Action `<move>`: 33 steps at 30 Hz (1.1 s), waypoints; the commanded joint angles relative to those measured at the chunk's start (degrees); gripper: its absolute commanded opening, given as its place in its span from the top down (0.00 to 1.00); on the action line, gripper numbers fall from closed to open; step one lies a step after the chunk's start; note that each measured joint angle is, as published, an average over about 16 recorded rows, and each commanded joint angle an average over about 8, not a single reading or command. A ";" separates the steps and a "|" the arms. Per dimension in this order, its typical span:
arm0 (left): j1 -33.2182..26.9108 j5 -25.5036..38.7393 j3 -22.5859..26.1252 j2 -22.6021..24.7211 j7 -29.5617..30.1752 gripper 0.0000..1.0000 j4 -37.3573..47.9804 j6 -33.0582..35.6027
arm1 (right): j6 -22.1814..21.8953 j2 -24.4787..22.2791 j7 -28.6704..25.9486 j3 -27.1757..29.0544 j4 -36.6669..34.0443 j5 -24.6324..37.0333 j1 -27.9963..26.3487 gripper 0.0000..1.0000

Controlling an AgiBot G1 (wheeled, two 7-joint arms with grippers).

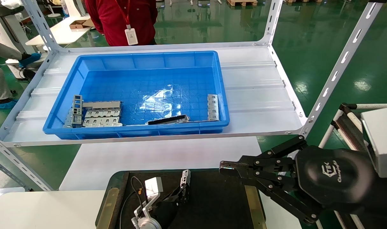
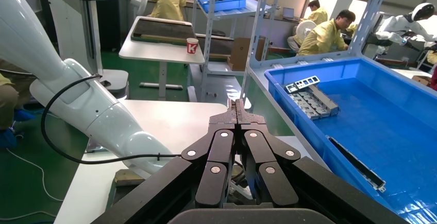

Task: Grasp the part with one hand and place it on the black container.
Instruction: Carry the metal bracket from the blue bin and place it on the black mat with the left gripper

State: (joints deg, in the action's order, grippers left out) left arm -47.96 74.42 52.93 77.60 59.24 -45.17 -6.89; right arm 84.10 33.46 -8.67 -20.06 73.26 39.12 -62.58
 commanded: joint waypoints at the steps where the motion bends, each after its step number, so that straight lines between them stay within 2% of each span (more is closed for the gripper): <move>1: -0.32 -0.99 1.23 -0.02 0.06 0.53 0.24 -0.58 | 0.00 0.00 0.00 0.00 0.00 0.00 0.00 0.48; 4: -0.74 -2.55 2.83 -0.07 -0.07 0.16 0.34 -1.39 | 0.00 0.00 0.00 -0.01 0.00 0.00 0.00 0.11; 5: -0.87 -3.06 3.32 -0.08 -0.13 0.08 0.37 -1.64 | 0.00 0.00 0.00 -0.01 0.00 0.00 0.00 0.04; 6: -1.01 -3.60 3.83 -0.10 -0.21 0.02 0.40 -1.91 | 0.00 0.00 0.00 -0.01 0.00 -0.01 0.00 0.00; 7: -1.14 -4.13 4.32 -0.11 -0.30 0.00 0.42 -2.16 | 0.00 0.00 0.00 -0.01 0.00 -0.01 0.00 0.00; 33: -4.30 -16.65 13.96 -0.66 -4.22 0.00 -1.06 -7.69 | -0.01 -0.01 0.02 -0.04 0.00 -0.02 -0.01 0.00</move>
State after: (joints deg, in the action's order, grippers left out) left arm -52.23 57.86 66.82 76.89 55.04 -46.30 -14.46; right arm 84.08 33.44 -8.65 -20.10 73.26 39.09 -62.59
